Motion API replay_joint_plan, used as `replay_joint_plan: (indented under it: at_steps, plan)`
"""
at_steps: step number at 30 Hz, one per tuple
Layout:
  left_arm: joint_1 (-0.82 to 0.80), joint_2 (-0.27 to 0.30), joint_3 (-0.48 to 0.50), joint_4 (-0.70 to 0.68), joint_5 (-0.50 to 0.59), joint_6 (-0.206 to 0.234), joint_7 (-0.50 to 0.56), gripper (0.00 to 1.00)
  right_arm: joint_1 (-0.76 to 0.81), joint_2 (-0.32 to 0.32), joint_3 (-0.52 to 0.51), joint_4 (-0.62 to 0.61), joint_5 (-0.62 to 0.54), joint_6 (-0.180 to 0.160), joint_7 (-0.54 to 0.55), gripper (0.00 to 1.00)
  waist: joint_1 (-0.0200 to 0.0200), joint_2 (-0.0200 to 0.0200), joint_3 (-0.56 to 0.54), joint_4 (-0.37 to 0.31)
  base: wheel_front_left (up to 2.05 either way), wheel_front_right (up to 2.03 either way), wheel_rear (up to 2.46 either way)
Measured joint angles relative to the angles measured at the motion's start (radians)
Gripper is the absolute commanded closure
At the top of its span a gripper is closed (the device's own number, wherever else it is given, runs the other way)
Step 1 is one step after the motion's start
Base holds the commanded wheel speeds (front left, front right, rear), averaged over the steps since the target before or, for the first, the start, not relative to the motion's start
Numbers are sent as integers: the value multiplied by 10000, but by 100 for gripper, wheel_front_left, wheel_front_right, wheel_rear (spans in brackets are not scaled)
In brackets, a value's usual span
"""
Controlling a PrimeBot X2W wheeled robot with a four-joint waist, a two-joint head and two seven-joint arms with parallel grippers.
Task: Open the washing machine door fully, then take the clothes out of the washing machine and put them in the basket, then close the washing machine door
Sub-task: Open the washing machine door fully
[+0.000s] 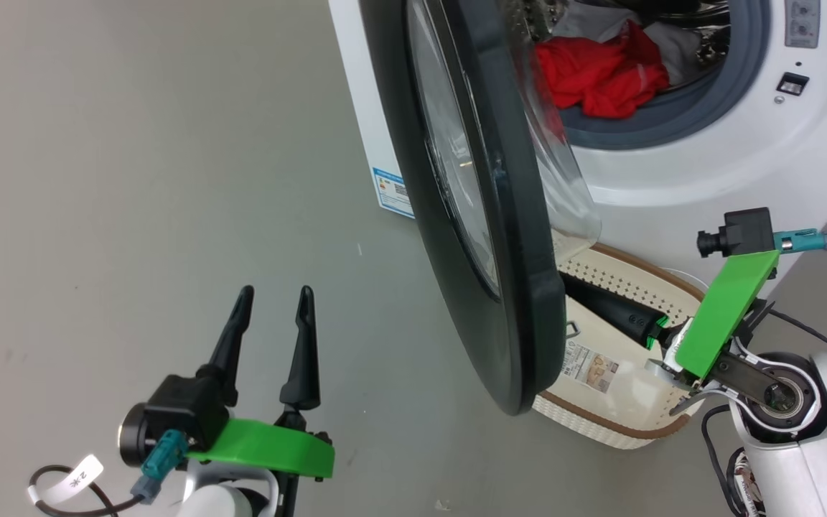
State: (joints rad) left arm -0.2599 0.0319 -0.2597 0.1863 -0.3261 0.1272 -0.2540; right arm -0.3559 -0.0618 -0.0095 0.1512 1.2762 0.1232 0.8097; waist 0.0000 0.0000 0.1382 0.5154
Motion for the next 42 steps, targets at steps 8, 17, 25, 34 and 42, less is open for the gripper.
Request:
replay_joint_plan:
  at_steps: [8, 17, 25, 34, 42]
  plan:
    - [62, 4, -23, -15, -10, 0, 0, 0, 98, -10, 504, -12, 226, 0, -15, 100, 0, 0, -39, 336, 0, 0, 0]
    - [211, 4, -4, -205, -8, 65, 0, 0, 35, -15, 1252, 167, 531, 0, -192, 100, 0, 0, 18, 364, 0, 0, 0]
    - [393, 6, 0, -380, -10, 146, 0, 0, -184, -36, 1816, 439, 807, 0, -297, 100, 0, 0, 40, 378, 0, 0, 0]
    - [601, 8, 38, -546, -10, 176, 0, 0, -503, -63, 2422, 715, 1116, 0, -500, 100, 0, 0, 95, 411, 0, 0, 0]
    - [601, 8, 38, -598, -10, 174, 0, 0, -714, -69, 2871, 957, 1419, 0, -721, 100, 0, 0, 95, 416, 0, 0, 0]
